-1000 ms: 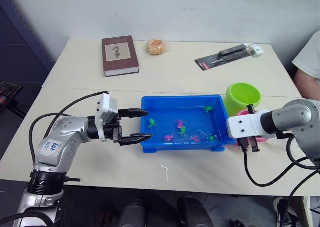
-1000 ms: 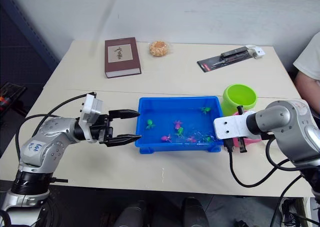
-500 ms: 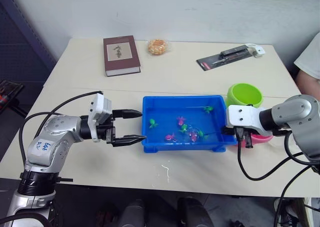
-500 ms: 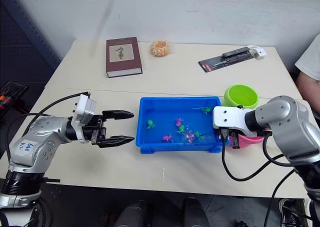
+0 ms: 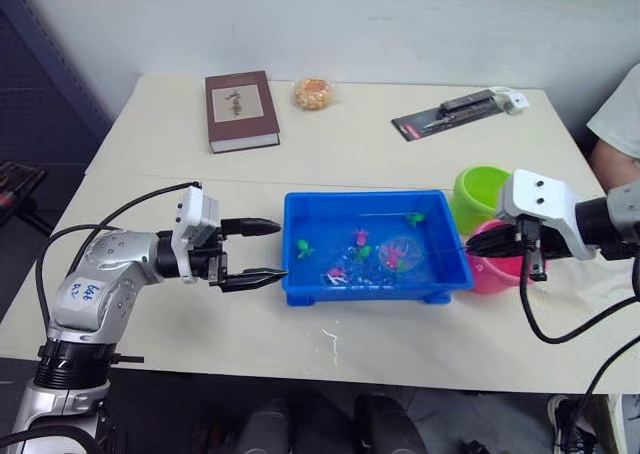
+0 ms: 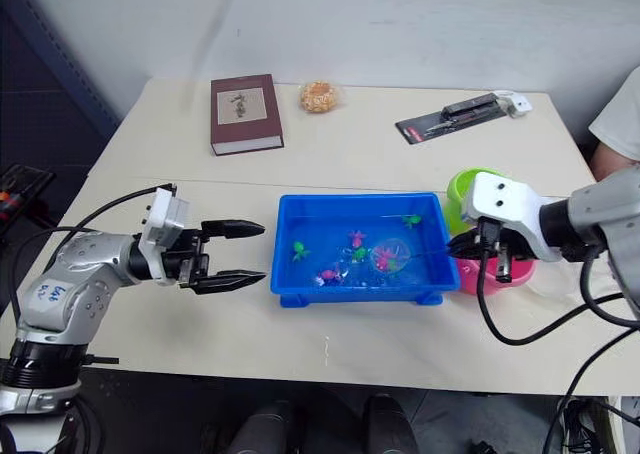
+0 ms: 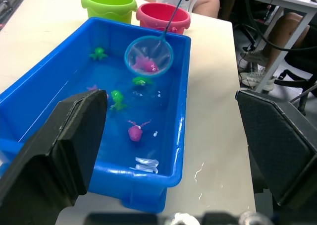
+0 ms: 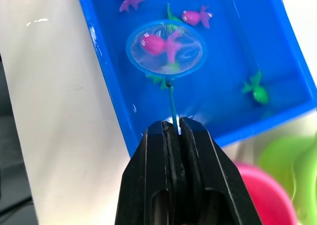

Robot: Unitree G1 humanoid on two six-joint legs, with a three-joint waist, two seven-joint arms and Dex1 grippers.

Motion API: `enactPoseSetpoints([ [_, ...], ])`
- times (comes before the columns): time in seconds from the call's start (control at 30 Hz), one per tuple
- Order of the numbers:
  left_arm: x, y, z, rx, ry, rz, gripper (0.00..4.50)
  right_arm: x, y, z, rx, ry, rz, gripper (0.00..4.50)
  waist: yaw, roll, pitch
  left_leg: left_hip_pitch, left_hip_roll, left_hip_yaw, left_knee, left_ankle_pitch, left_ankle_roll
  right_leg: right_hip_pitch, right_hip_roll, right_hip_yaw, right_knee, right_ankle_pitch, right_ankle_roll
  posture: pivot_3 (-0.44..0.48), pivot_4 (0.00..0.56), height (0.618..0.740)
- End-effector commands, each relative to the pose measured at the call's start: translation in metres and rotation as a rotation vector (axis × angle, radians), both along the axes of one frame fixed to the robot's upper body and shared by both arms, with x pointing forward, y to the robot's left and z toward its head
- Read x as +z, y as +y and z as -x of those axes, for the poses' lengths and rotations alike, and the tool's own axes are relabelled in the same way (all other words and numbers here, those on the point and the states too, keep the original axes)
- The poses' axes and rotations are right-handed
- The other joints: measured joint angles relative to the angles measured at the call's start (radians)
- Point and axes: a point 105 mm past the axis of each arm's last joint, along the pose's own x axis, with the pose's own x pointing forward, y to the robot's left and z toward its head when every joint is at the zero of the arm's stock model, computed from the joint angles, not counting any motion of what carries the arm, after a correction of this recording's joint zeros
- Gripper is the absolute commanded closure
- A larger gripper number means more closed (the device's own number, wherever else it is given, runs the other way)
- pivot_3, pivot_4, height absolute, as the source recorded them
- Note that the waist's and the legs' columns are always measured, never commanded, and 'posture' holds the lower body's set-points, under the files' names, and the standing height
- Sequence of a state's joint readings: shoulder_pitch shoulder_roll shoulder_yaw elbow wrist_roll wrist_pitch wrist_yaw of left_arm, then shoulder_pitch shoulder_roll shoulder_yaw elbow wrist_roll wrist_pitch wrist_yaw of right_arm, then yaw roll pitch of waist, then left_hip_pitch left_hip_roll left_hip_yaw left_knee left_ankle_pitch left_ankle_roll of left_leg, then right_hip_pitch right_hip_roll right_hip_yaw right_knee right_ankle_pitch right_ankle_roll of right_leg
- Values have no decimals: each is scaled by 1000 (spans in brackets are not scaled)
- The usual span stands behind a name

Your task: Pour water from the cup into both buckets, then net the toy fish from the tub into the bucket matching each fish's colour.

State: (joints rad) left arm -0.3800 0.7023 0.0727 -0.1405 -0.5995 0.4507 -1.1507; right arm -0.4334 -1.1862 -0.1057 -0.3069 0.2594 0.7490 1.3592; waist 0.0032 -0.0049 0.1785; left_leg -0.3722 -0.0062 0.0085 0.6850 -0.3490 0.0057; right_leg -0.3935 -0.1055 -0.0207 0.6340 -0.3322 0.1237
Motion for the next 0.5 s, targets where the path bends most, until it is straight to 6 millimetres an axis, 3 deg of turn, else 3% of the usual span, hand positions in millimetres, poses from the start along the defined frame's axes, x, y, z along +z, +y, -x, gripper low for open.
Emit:
enactPoseSetpoints([
  [0.03,13,-1,0,-17,-47,26,61,22,-14,12,-59,-123,-95,4500,4,0,0,0,0,0,0,0,0,0,0,0,0,0,0,0,150,738],
  [0.33,25,-21,-4,-86,-66,79,61,21,-46,50,-283,-385,-216,4500,20,0,0,1,0,1,0,0,0,1,6,1,1,0,0,0,150,738],
  [0.5,28,-35,-11,-151,-73,99,61,10,-82,67,-427,-533,-137,4500,20,0,0,2,-1,2,0,0,0,1,7,2,2,0,0,0,150,738],
])
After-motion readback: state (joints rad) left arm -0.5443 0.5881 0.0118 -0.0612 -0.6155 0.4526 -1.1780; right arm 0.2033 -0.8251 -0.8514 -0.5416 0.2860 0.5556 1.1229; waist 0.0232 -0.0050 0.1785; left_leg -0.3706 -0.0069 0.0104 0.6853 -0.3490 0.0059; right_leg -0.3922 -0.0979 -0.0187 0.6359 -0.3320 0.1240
